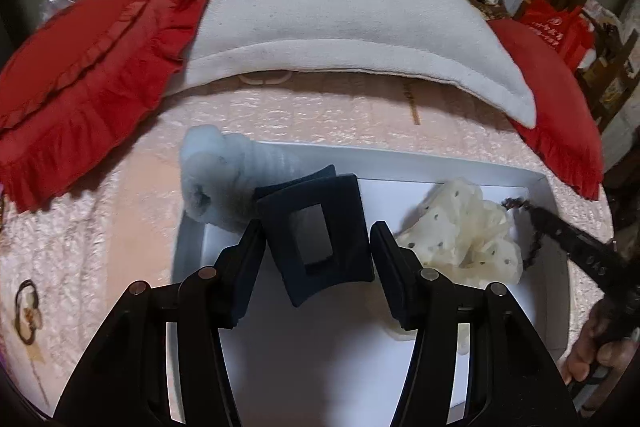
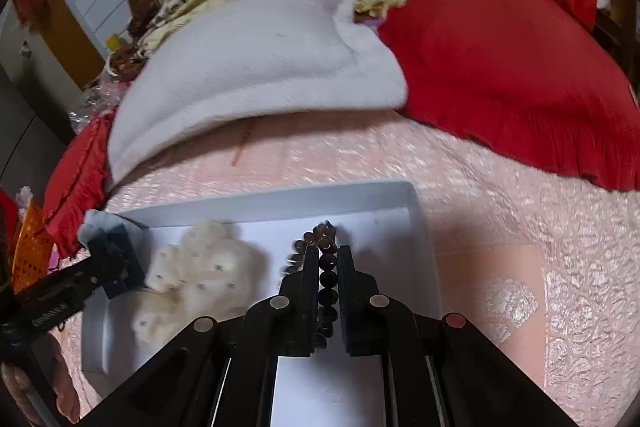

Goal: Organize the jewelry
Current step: 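Release the claw clip into the box with left tool while right tool releases the brown bracelet there, then grasp the gold coil hair tie with left tool while right tool grasps the green bead bracelet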

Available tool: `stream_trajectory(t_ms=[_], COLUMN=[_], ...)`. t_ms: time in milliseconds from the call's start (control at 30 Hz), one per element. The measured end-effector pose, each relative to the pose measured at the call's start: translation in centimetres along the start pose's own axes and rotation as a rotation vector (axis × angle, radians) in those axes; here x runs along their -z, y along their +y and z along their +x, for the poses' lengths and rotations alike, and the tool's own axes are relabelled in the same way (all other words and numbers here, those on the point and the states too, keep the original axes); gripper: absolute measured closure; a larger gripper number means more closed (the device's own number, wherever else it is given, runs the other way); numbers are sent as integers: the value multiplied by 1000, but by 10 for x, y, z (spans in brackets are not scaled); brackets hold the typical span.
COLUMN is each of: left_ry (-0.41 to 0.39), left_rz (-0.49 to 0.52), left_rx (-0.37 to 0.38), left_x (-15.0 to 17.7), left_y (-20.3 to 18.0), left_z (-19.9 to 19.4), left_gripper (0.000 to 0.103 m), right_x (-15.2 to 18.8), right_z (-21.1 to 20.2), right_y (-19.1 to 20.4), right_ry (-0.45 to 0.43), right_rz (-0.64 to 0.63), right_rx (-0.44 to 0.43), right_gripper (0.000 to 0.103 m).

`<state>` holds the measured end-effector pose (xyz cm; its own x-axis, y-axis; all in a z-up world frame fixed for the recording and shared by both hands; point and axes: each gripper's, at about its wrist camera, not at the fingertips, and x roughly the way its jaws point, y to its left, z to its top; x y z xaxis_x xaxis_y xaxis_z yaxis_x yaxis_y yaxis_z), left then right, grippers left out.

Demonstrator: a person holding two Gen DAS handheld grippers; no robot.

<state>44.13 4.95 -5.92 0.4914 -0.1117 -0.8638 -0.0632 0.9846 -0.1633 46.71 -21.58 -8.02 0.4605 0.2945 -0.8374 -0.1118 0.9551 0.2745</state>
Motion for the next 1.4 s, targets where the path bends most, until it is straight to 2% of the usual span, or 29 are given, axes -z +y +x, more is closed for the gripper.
stream_trajectory(t_ms=[67,167,333,500,667,733,833,1000,1133,1200,1400], left_ry=[-7,-5,-21,-70,-137,-157,-152,-69,-53,-49,27], left_rz=[-13,-41,-66,-70,-60,-69,-93,-124,-88,-61,-25], left_rx=[25,49,79,110,66,29,20,86,114,116,133], left_x=[0,1,6,25,74,101,136,168,180,183,188], left_y=[3,8,10,15,33,45,61,73,69,67,65], left_z=[-2,-9,-38,-89,-146,-157,-154,-120,-102,-98,-84], left_gripper=[49,49,49,49,48,48,48,49,56,56,56], right_x=[2,4,11,40,88,110,148,190,201,200,196], right_z=[-1,-14,-49,-99,-144,-147,-138,-121,-110,-107,-107], right_y=[-4,-10,-9,-2,8,14,26,36,36,35,44], right_ry=[5,-25,-75,-106,-164,-144,-86,-33,-34,-29,-56], right_rz=[7,39,28,-19,-75,-112,-161,-163,-126,-110,-83], right_rx=[2,-3,-5,-22,-35,-48,-34,-38,-11,-2,-17], right_gripper=[92,67,66,66,66,66,66,66,66,66,66])
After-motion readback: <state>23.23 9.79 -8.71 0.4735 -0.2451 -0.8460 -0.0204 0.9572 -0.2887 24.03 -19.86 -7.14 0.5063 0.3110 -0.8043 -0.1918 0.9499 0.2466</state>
